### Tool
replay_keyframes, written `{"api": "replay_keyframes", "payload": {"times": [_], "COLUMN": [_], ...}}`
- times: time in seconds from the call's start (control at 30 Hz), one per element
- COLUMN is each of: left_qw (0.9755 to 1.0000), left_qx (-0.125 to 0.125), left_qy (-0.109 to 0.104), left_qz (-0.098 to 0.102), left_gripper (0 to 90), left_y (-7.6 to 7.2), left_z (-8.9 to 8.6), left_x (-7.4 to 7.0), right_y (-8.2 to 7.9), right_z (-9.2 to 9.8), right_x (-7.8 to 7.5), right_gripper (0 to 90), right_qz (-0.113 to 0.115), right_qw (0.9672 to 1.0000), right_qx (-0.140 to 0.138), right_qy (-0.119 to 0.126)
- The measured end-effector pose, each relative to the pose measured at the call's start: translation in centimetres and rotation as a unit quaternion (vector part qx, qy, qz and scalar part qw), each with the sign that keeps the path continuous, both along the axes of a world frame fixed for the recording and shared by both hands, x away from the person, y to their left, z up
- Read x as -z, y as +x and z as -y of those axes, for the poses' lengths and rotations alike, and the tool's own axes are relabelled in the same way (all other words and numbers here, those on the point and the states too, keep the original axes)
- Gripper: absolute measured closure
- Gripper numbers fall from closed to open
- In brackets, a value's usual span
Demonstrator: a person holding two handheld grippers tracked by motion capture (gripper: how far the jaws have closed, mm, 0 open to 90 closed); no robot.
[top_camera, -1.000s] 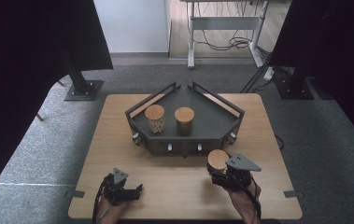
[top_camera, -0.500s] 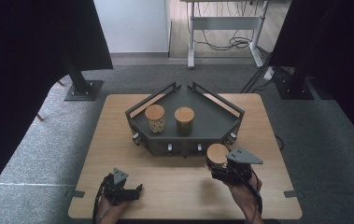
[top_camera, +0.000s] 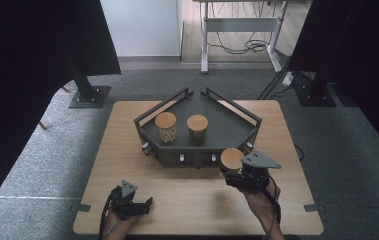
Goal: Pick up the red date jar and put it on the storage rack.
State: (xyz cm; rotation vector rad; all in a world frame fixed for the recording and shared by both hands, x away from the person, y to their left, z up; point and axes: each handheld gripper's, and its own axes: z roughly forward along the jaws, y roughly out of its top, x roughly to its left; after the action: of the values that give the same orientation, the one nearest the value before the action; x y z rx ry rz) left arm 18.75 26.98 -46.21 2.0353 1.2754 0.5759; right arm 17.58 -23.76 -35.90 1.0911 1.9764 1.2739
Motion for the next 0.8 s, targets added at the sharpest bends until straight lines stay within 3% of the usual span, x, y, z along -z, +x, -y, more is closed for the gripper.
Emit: {"api": "replay_keyframes", "payload": {"times": [0.43, 0.8], "left_qw": [1.0000, 1.0000], "left_qx": [0.000, 0.000], "left_qy": [0.000, 0.000], "left_qz": [0.001, 0.001], "left_gripper": [2.5, 2.5], "left_y": [0.0, 0.0], "left_z": [0.0, 0.0], "left_x": [0.0, 0.0], "right_y": [1.3, 2.8], "right_z": [-0.1, -0.3], "right_x": [-1.8, -3.1], "right_gripper": [24.7, 24.7], "right_qz": [0.003, 0.003], "right_qw": [0.9999, 1.0000], "right_qx": [-0.006, 0.007], "right_qy": [0.008, -0.001]}}
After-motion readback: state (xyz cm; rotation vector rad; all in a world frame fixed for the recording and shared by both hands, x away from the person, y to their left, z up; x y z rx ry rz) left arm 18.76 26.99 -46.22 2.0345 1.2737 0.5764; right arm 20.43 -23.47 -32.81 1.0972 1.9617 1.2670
